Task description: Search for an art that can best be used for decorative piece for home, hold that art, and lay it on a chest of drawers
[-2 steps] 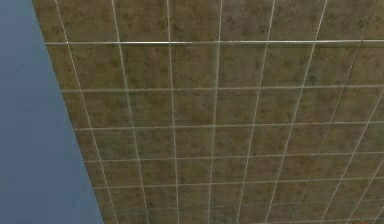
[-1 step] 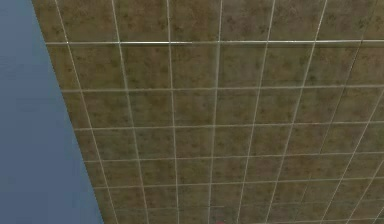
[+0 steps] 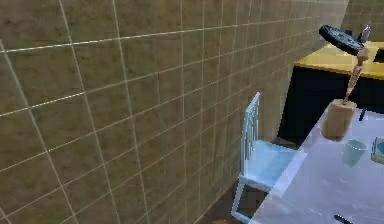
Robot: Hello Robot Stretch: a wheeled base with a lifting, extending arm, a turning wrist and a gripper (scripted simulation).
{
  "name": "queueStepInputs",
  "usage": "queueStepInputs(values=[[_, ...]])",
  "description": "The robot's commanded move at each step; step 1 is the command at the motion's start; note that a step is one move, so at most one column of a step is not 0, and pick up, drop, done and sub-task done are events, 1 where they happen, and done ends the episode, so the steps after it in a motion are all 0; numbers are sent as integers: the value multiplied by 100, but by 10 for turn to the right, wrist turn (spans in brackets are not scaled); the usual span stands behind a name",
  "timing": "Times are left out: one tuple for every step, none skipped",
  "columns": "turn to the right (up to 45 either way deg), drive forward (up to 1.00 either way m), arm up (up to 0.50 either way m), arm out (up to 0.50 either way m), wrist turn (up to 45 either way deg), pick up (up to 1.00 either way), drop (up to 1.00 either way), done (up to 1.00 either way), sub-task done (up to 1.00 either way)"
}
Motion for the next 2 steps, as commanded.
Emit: queueStepInputs(values=[[450, 0, 0, 0, 0, 0, 0, 0, 0], [450, 0, 0, 0, 0, 0, 0, 0, 0]])
